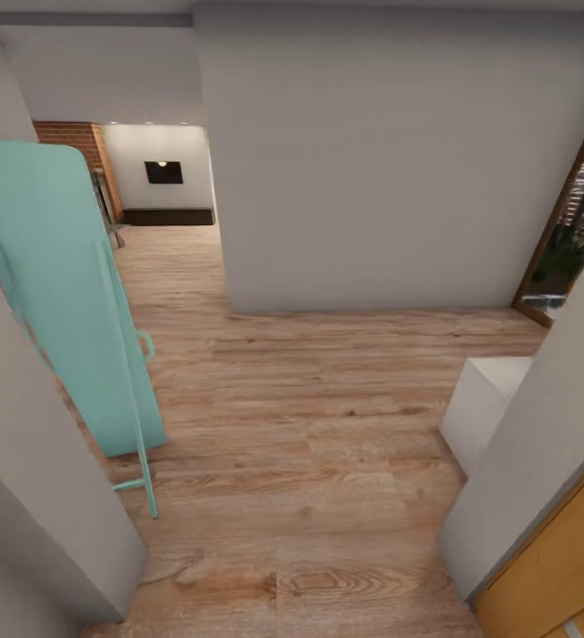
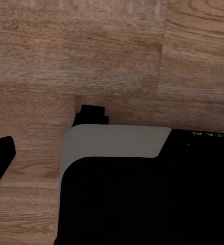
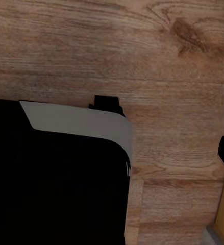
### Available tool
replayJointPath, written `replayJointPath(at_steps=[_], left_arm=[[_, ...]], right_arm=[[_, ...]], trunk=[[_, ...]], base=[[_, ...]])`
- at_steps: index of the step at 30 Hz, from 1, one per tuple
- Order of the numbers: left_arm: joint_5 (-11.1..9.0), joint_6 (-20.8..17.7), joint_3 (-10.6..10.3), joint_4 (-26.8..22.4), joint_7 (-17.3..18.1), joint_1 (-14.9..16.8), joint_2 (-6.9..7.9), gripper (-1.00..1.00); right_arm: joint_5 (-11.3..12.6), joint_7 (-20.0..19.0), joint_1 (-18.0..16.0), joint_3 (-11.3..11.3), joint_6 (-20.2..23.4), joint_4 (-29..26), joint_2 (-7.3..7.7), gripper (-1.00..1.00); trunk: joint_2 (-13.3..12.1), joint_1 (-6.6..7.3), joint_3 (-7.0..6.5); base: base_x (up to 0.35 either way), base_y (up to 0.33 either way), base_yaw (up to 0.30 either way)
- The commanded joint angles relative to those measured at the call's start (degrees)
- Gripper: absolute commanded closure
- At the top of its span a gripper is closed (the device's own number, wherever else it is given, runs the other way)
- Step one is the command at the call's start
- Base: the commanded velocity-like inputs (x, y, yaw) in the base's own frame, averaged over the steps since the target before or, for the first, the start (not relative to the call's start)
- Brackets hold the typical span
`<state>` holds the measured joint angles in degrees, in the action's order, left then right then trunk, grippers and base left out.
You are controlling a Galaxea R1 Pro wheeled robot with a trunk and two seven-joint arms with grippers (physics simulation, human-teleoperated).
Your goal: Move the two storage containers from the living room to the garage. In the garage, place one container on the floor and stack the other container on top of it (either order is fine).
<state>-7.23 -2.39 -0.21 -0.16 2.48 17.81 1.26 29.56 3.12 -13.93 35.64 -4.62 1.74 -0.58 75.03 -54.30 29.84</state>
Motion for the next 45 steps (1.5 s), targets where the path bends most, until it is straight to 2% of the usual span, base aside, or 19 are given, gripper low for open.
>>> replayJointPath(at_steps=[1,45], left_arm=[[-0.59,-0.25,-0.05,-0.02,0.24,0.03,0.03,-1.00],[-0.51,-0.25,-0.07,-0.02,0.24,0.03,0.01,-1.00]], right_arm=[[0.50,0.04,-0.07,0.48,-0.30,0.19,-0.05,-1.00],[0.50,0.04,-0.07,0.48,-0.30,0.19,-0.13,-1.00]], trunk=[[0.02,-0.03,0.05],[0.02,-0.03,0.05]], base=[[0.320,0.000,0.000],[0.320,0.000,0.000]])
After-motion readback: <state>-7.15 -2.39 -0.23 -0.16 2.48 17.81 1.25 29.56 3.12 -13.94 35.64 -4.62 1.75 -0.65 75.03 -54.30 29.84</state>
